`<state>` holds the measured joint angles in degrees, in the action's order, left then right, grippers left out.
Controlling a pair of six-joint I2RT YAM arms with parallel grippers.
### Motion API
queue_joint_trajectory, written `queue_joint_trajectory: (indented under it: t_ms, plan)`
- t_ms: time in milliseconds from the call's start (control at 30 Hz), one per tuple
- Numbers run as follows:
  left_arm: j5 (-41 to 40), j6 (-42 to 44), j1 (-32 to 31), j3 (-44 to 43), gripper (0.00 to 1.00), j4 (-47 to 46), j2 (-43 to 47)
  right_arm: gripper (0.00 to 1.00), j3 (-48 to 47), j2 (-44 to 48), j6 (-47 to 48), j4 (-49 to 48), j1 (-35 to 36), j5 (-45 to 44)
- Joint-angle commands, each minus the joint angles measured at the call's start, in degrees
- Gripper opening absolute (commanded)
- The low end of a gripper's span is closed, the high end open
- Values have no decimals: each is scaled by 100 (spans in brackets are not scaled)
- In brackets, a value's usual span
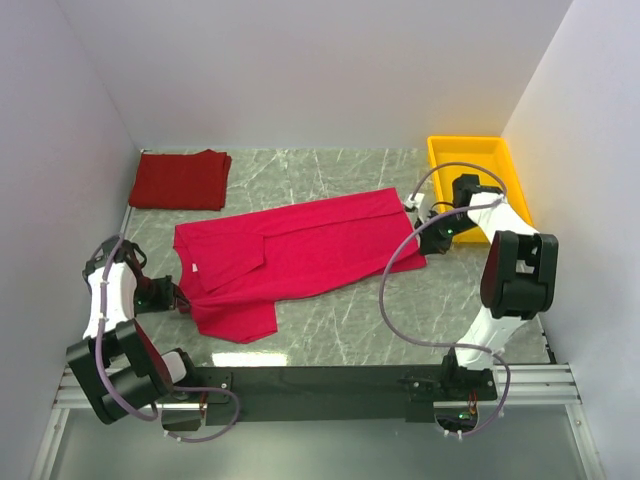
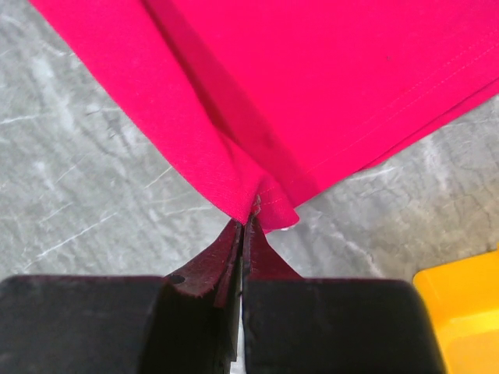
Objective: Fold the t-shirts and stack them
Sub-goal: Fold the tshirt
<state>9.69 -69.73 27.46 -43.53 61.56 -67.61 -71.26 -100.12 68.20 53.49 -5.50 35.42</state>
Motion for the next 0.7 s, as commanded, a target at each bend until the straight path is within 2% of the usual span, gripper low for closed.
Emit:
queue_joint_trajectory:
  t_ms: [0,667]
  plan:
    - [111,-146,40,-235,1,-276,-146,0,-370,-236,-307,-111,49,44]
    - [208,-49,40,-218,1,-601,-542,0,-819,-641,-984,-586,304,9]
